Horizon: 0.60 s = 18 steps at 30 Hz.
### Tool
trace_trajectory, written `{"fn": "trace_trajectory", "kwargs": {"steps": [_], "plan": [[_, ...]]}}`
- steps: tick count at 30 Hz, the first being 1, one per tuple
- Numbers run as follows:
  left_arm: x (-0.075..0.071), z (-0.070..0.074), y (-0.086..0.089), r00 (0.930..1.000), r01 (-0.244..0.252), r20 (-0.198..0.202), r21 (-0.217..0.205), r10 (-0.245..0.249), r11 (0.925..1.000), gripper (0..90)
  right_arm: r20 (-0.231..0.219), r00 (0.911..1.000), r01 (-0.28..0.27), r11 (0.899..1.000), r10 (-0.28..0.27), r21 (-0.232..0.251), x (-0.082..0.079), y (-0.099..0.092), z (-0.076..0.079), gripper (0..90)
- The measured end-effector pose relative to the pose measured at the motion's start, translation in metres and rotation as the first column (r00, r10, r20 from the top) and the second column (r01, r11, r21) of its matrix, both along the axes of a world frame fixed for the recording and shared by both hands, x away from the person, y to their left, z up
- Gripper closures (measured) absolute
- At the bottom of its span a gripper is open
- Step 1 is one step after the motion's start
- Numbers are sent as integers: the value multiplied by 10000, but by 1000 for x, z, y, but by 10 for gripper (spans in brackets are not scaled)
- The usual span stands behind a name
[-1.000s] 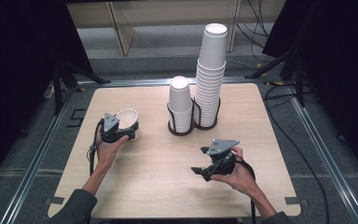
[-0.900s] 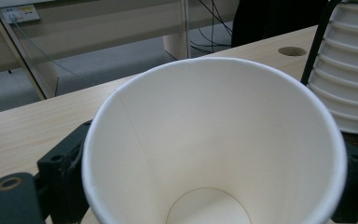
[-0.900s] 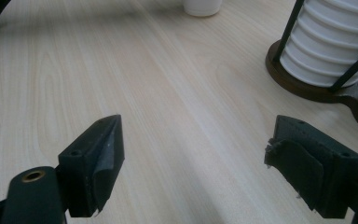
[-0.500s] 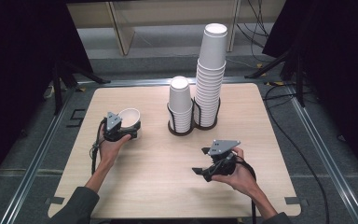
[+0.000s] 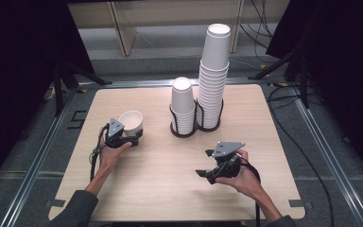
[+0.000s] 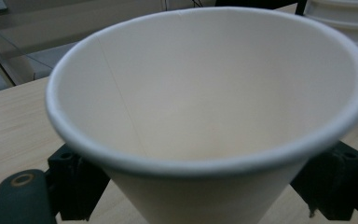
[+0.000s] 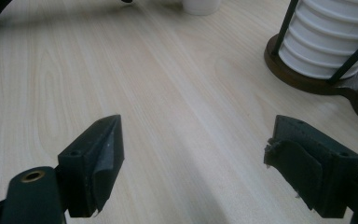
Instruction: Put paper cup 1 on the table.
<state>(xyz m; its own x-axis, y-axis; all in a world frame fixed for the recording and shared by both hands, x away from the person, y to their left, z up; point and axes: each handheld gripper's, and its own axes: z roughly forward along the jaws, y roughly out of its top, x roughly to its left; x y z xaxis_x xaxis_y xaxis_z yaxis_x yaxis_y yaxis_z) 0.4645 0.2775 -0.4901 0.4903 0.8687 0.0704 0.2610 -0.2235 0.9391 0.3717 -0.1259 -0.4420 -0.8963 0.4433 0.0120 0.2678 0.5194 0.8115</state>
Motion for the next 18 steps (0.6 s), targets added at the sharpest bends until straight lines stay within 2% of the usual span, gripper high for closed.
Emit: {"fn": "trace_trajectory", "kwargs": {"steps": [2, 5, 8, 10, 11, 13, 16, 17, 18], "plan": [[-2, -2, 2, 9997, 18, -253, 108, -16, 9999, 143, -11, 10000, 4, 10000, -4, 6, 0, 0, 0, 186], [-6, -3, 5, 9996, 30, -267, 247, -24, 9997, 143, -9, 10000, 36, 10000, -36, -14, 0, -1, 0, 185], [-10, 0, 9, 9991, 154, -389, 205, -146, 9997, 143, -116, 9999, 68, 10000, -68, 35, 0, -2, 0, 185], [-16, 2, 10, 9992, 85, -384, 121, -81, 9999, 143, -24, 9999, 127, 9999, -127, 43, 1, -3, 1, 184], [-19, 3, 11, 9989, 117, -451, 68, -114, 9999, 143, -164, 9998, 128, 9999, -126, 88, 0, -3, 1, 184], [-27, 5, 13, 9981, 175, -592, 169, -164, 9997, 143, -119, 9997, 227, 9996, -225, 147, 1, -5, 1, 183], [-37, 9, 16, 9983, 147, -561, 45, -144, 9999, 144, -85, 9994, 342, 9992, -340, 200, 2, -7, 2, 184], [-44, 11, 17, 9987, -38, -508, -167, 29, 9999, 144, -96, 9991, 412, 9988, -410, 252, 2, -7, 2, 184], [-48, 14, 19, 9990, -3, -458, -320, -12, 9995, 144, -103, 9985, 547, 9980, -544, 305, 2, -9, 3, 184]]}}
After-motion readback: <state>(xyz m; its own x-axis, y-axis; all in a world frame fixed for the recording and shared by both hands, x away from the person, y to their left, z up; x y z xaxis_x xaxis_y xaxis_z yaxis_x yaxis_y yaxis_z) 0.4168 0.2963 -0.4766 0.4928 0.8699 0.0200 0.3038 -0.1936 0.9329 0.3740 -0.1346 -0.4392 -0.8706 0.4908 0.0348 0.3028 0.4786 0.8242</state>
